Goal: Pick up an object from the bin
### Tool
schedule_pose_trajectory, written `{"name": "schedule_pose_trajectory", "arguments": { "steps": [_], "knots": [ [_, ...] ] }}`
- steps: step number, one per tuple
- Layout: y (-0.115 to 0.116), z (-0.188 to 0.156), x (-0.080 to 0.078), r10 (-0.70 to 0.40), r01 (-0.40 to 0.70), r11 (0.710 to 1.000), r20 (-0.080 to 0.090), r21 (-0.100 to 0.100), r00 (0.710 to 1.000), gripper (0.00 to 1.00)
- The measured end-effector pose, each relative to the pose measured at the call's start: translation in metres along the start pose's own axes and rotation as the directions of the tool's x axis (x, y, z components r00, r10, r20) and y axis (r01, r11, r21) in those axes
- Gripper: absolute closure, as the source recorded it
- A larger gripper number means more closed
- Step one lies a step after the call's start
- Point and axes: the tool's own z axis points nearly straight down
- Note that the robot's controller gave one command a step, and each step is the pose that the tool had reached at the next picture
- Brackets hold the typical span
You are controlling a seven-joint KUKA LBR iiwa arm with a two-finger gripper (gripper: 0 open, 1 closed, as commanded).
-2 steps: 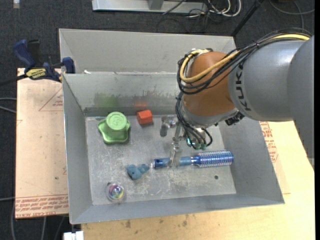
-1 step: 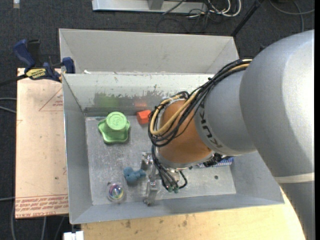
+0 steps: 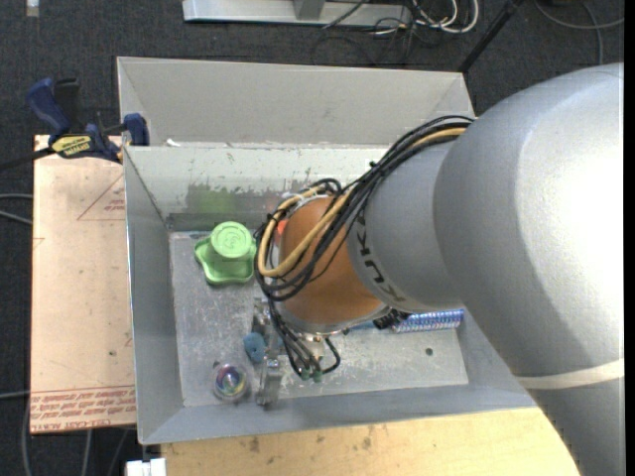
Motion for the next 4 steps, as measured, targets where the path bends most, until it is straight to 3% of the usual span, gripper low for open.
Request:
{"name": "schedule_pose_trajectory", "arguments": {
  "steps": [1, 2, 3, 4],
  "knots": [
    [-0.049, -0.001, -0.037, 0.052, -0.052, 0.999, 0.003, 0.004, 0.999, 0.00],
    [0.010, 0.000, -0.001, -0.024, 0.024, 1.000, -0.004, 0.001, 1.000, 0.00],
    [-0.060, 0.000, -0.020, 0.102, -0.102, 0.995, -0.002, 0.005, 0.995, 0.00],
    [0.037, 0.000, -0.026, -0.180, 0.180, 0.984, 0.000, 0.000, 0.984, 0.00]
  ]
}}
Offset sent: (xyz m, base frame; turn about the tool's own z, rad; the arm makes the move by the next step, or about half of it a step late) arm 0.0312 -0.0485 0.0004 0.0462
